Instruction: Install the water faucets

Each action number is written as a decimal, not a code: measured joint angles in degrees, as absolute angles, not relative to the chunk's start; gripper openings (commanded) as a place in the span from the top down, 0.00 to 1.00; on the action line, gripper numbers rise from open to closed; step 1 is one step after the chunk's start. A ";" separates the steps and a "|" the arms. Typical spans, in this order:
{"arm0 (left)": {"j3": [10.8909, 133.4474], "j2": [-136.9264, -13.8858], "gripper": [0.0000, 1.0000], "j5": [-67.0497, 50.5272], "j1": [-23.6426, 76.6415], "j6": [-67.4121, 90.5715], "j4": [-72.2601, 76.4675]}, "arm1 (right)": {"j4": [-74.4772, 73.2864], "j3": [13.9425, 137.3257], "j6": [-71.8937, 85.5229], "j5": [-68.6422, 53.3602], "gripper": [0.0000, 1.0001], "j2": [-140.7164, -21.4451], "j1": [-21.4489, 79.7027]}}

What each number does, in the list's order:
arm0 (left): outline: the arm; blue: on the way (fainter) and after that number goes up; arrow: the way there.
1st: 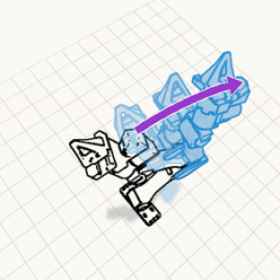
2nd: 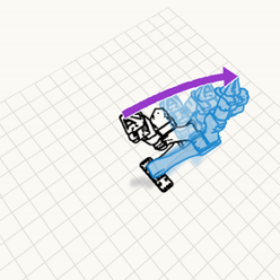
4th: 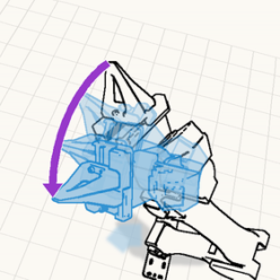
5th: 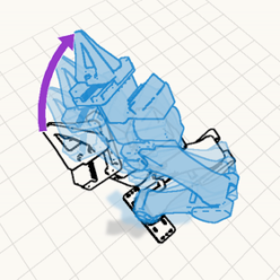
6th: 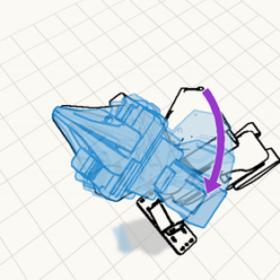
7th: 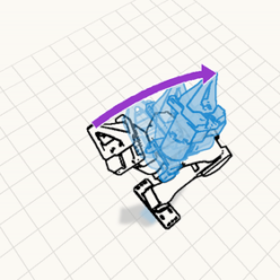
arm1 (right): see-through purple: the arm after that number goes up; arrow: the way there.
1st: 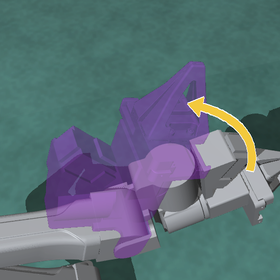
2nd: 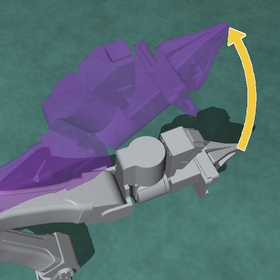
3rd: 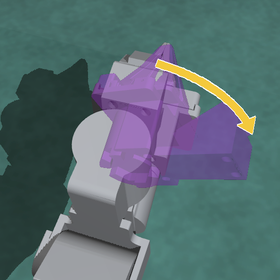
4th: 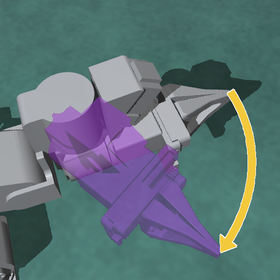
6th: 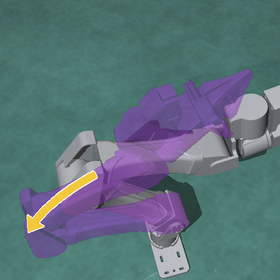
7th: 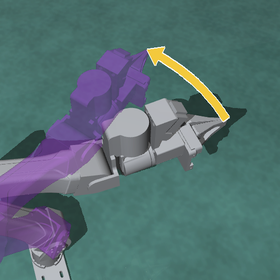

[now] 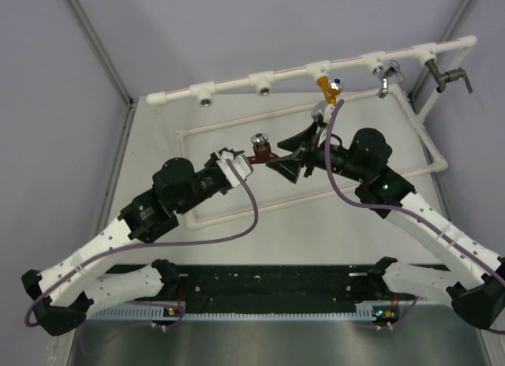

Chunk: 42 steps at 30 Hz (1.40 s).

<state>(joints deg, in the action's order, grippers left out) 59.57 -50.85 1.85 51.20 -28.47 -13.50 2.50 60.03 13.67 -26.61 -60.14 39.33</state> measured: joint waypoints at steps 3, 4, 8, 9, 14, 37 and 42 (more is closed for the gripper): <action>59.92 -51.59 1.00 2.57 52.10 -28.47 -13.67 | 3.01 60.01 13.67 -26.70 0.34 -60.49 39.90; 59.92 -51.83 1.00 2.76 52.34 -28.49 -13.67 | 3.46 60.01 13.72 -26.76 0.35 -60.69 40.05; 59.92 -52.80 1.00 4.01 53.60 -28.69 -13.80 | 5.02 60.01 14.59 -27.42 0.39 -61.80 40.40; 59.92 -53.01 1.00 4.45 53.91 -28.75 -13.82 | 5.15 60.01 14.85 -27.79 0.41 -62.22 40.47; 59.92 -53.54 1.00 6.11 54.96 -29.10 -13.78 | 5.72 60.01 16.16 -28.67 0.47 -64.10 41.45; 58.50 -53.25 1.00 11.38 56.80 -25.65 -7.18 | 13.26 56.01 24.05 -29.23 0.36 -64.45 41.85; 55.81 -50.68 1.00 9.82 56.80 -25.67 -5.80 | 13.61 55.90 24.10 -33.43 0.39 -64.47 41.85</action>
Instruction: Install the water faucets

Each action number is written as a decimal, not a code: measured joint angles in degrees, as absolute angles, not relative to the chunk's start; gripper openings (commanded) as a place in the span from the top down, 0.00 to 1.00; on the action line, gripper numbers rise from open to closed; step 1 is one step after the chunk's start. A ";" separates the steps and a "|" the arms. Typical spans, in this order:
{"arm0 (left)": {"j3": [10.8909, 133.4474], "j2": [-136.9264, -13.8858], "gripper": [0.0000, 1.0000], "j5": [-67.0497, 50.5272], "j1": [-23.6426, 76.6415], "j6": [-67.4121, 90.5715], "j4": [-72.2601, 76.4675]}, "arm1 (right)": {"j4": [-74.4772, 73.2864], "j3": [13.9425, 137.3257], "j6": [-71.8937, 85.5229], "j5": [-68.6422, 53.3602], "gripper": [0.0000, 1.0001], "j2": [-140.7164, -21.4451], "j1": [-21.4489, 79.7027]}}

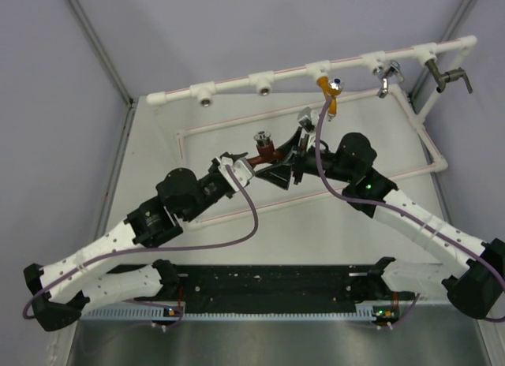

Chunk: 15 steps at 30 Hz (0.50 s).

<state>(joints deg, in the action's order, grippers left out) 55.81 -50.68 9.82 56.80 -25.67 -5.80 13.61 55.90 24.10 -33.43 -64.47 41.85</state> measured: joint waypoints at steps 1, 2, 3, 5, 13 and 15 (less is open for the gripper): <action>55.37 -50.22 1.00 9.41 56.80 -25.69 -5.63 | 13.65 55.90 24.08 -33.95 0.39 -64.47 41.85; 54.87 -49.76 1.00 8.93 56.80 -25.80 -5.48 | 13.63 55.90 24.08 -34.48 0.40 -64.47 41.85; 54.39 -49.28 1.00 8.43 56.80 -25.91 -5.45 | 13.63 55.92 24.08 -34.85 0.40 -64.47 41.85; 53.65 -48.64 1.00 7.51 56.80 -26.26 -5.43 | 13.65 55.92 24.10 -35.48 0.41 -64.47 41.85; 52.82 -47.22 1.00 4.95 56.80 -27.16 -5.06 | 13.72 55.94 24.62 -36.60 0.50 -64.47 41.85; 52.82 -46.98 1.00 4.67 56.80 -27.22 -5.02 | 13.87 55.94 24.93 -36.93 0.51 -64.47 41.85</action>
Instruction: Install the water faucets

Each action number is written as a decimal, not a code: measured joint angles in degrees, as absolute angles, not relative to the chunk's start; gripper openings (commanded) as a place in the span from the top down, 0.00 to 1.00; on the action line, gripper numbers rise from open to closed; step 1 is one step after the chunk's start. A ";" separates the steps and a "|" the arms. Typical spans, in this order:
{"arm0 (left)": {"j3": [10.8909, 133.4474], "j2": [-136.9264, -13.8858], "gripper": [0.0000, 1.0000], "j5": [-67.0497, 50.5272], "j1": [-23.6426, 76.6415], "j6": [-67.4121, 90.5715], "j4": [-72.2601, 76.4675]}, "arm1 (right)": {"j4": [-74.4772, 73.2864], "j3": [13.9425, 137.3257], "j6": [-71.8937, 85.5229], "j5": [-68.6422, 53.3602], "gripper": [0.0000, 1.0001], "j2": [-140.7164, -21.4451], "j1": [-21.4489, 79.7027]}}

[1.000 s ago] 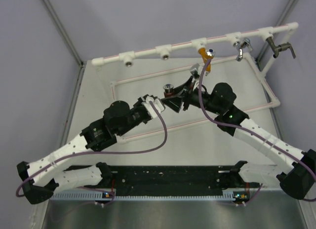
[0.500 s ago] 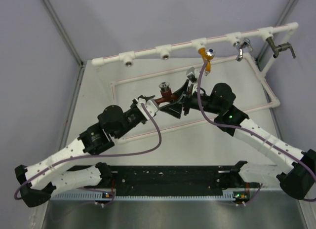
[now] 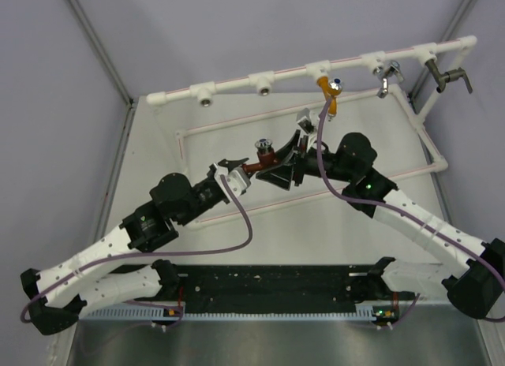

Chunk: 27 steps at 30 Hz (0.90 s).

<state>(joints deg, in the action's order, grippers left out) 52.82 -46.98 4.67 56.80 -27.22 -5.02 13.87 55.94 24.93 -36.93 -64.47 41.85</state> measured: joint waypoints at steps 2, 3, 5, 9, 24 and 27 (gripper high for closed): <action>52.82 -46.89 1.00 4.23 56.80 -27.42 -4.93 | 14.13 55.94 25.54 -37.30 0.51 -64.47 41.82; 52.82 -46.89 1.00 3.99 56.80 -27.64 -4.93 | 14.28 55.94 25.80 -37.47 0.51 -64.47 41.74; 52.80 -46.89 1.00 3.81 56.80 -27.88 -4.93 | 14.63 55.94 26.39 -37.80 0.53 -64.45 41.54; 52.80 -46.87 1.00 3.62 56.80 -28.49 -4.95 | 15.38 55.96 27.24 -38.28 0.58 -64.42 41.45; 52.47 -46.39 0.42 3.14 56.80 -28.69 -4.97 | 13.85 56.82 26.59 -40.10 1.00 -63.96 41.08; 52.49 -46.15 0.29 5.04 56.88 -28.86 -5.08 | 11.49 57.19 24.05 -38.33 1.00 -63.72 41.08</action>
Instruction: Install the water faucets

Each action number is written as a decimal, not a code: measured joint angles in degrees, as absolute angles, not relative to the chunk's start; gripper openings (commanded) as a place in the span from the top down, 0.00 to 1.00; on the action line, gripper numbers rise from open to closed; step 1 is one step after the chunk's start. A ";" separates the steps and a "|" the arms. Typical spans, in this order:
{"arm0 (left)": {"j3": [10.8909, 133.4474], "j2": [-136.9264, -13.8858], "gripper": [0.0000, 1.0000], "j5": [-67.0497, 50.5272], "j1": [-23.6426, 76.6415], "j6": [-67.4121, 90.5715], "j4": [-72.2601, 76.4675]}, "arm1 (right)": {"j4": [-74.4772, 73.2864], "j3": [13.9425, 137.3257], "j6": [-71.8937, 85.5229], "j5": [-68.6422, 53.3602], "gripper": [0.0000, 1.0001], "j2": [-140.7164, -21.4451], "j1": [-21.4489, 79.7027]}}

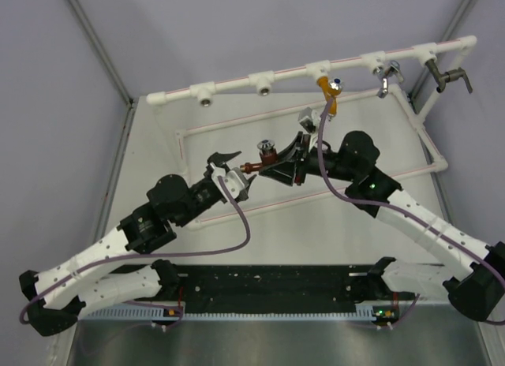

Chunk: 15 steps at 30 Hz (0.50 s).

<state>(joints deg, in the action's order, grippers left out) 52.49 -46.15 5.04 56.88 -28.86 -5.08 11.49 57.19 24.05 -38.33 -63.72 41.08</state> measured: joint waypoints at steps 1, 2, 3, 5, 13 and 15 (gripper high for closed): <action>52.51 -45.95 0.25 5.91 56.88 -28.84 -5.13 | 10.55 57.17 22.83 -37.10 1.00 -63.55 41.08; 52.53 -45.69 0.22 6.90 56.84 -28.73 -5.21 | 9.87 57.06 21.74 -35.92 1.00 -63.37 41.08; 52.69 -45.45 0.18 7.73 56.71 -28.64 -5.48 | 9.43 56.77 20.32 -34.26 1.00 -63.00 41.08; 53.60 -45.08 0.11 9.45 55.99 -28.25 -6.26 | 9.93 55.07 17.15 -30.70 1.00 -61.39 41.08; 60.27 -44.40 0.08 6.66 32.53 -18.76 -10.68 | 19.68 45.41 -1.06 -19.07 1.00 -54.92 41.28; 61.04 -44.40 0.08 5.06 25.87 -15.62 -11.40 | 20.29 45.41 -4.64 -17.23 1.00 -55.02 41.32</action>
<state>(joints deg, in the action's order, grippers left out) 61.04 -44.40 5.06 25.87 -15.62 -11.40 20.29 45.41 -4.64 -17.23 -55.02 41.32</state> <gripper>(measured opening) 0.915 0.267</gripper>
